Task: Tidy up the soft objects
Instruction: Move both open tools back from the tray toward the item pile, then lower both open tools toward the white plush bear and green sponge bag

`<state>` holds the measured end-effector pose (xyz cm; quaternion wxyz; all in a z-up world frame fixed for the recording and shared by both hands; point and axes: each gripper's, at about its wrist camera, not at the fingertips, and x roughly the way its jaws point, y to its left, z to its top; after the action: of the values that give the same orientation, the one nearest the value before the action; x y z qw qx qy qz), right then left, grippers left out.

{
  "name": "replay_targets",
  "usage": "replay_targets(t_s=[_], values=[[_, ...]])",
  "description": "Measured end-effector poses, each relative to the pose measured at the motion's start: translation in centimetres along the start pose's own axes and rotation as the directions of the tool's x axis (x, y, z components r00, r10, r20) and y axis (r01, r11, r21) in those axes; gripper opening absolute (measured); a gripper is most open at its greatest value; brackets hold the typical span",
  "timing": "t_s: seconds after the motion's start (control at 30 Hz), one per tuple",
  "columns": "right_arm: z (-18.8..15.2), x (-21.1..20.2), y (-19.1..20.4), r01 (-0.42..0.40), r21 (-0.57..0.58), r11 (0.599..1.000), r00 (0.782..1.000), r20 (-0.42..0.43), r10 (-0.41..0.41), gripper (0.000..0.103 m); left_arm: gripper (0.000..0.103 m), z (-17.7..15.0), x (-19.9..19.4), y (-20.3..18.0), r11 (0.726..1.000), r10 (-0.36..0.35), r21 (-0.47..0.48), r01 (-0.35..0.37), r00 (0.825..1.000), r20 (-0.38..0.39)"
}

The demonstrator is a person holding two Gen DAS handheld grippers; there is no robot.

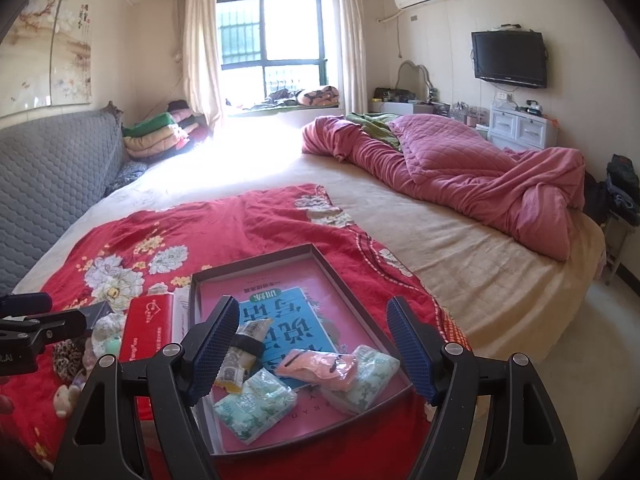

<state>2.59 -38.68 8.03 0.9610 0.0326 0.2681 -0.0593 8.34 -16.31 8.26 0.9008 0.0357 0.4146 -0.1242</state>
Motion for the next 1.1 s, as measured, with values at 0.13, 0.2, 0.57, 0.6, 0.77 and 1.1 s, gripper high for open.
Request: replay_targets(t_s=[0.13,0.2,0.57,0.6,0.77,1.1], values=[[0.8,-1.2,1.4,-0.016,-0.029,0.999,0.999,0.028,0.016,0.077,0.075,-0.1,-0.9,1.0,1.000,0.026,-0.014,-0.026,1.000,0.006],[1.1,-1.6,1.8,-0.022,-0.036,0.999,0.999,0.036,0.023,0.077,0.075,-0.1,-1.4,1.6,0.999,0.031,-0.021,-0.031,0.999,0.010],[2.0,-3.2,4.2,-0.058,-0.084,0.995,0.997,0.038,0.062,0.078,0.075,-0.7,-3.3,3.8,0.998,0.042,-0.055,-0.041,0.999,0.022],[2.0,-3.3,4.3,-0.068,-0.081,0.994,0.997,0.036,0.071,0.078,0.075,-0.8,-3.4,3.9,0.997,0.042,-0.058,-0.041,0.999,0.023],[2.3,-4.0,5.2,-0.088,-0.091,0.992,0.995,0.034,0.091,0.078,0.075,-1.1,-4.0,4.7,0.996,0.050,-0.070,-0.048,0.999,0.022],[2.2,-4.8,8.4,-0.129,-0.150,0.980,0.991,0.020,0.133,0.078,0.075,-2.5,-4.8,6.5,0.994,0.061,-0.093,-0.059,0.998,0.019]])
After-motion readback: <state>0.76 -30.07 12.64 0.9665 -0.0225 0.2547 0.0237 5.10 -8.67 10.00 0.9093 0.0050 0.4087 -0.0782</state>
